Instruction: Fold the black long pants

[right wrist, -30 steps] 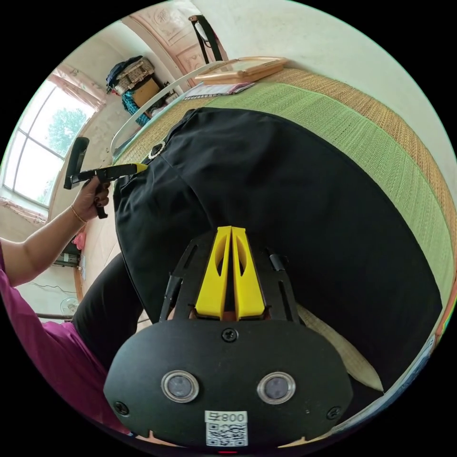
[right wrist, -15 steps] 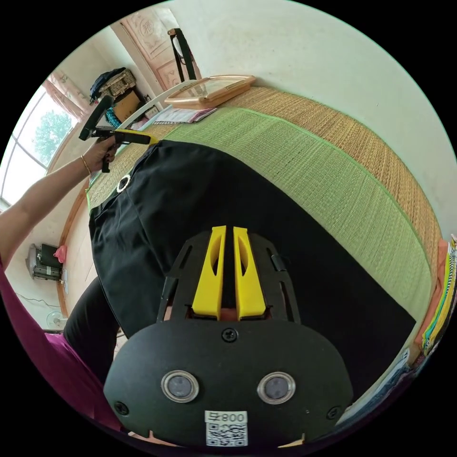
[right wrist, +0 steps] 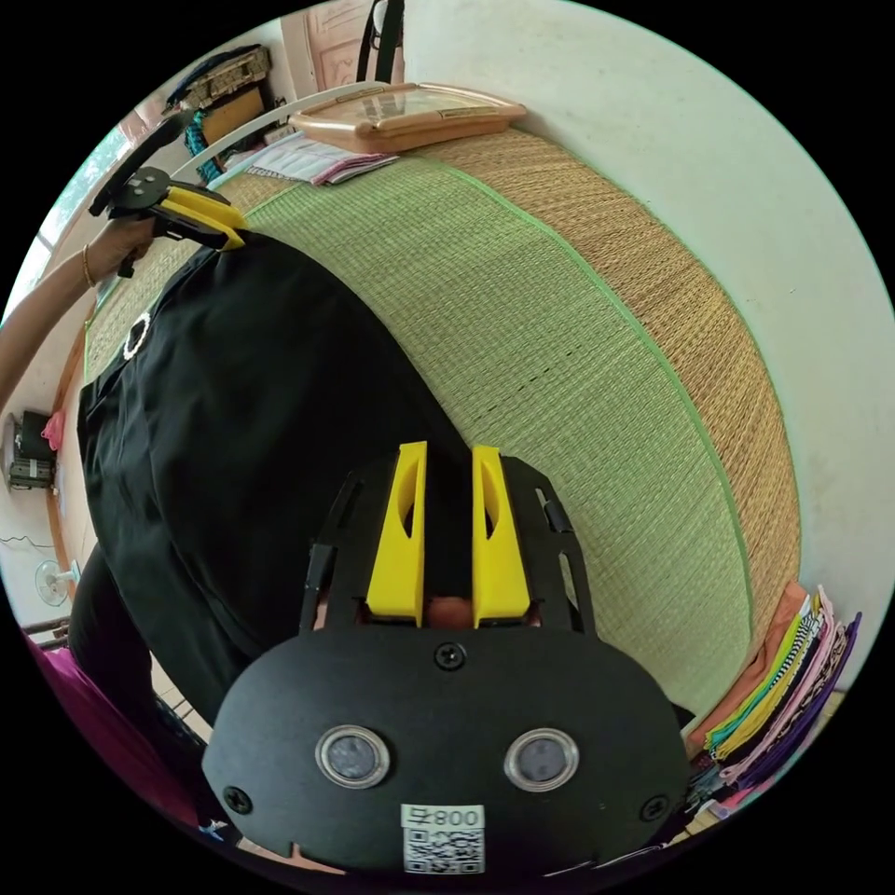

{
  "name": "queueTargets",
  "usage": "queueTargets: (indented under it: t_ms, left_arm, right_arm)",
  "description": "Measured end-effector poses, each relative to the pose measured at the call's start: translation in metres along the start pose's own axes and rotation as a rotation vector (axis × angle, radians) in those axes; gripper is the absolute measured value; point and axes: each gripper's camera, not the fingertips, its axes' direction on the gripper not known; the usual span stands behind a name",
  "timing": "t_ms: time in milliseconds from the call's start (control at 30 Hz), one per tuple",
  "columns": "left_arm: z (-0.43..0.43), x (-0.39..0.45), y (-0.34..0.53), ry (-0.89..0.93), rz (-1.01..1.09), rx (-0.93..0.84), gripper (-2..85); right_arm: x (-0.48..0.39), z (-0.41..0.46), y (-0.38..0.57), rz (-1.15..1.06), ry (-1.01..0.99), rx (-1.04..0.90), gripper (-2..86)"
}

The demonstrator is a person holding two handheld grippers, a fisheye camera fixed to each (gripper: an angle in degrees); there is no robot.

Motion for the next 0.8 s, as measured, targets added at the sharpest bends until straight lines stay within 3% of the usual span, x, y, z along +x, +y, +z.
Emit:
queueTargets:
  t_ms: [433, 800]
  left_arm:
    - [-0.036, 0.029, -0.041, -0.025, 0.013, 0.009, 2.9]
    - [-0.135, 0.062, -0.049, -0.076, 0.02, 0.078, 2.2]
  right_arm:
    - [0.003, -0.037, 0.01, -0.034, -0.069, -0.053, 2.0]
    - [-0.004, -0.099, 0.057, 0.041, -0.012, -0.024, 0.7]
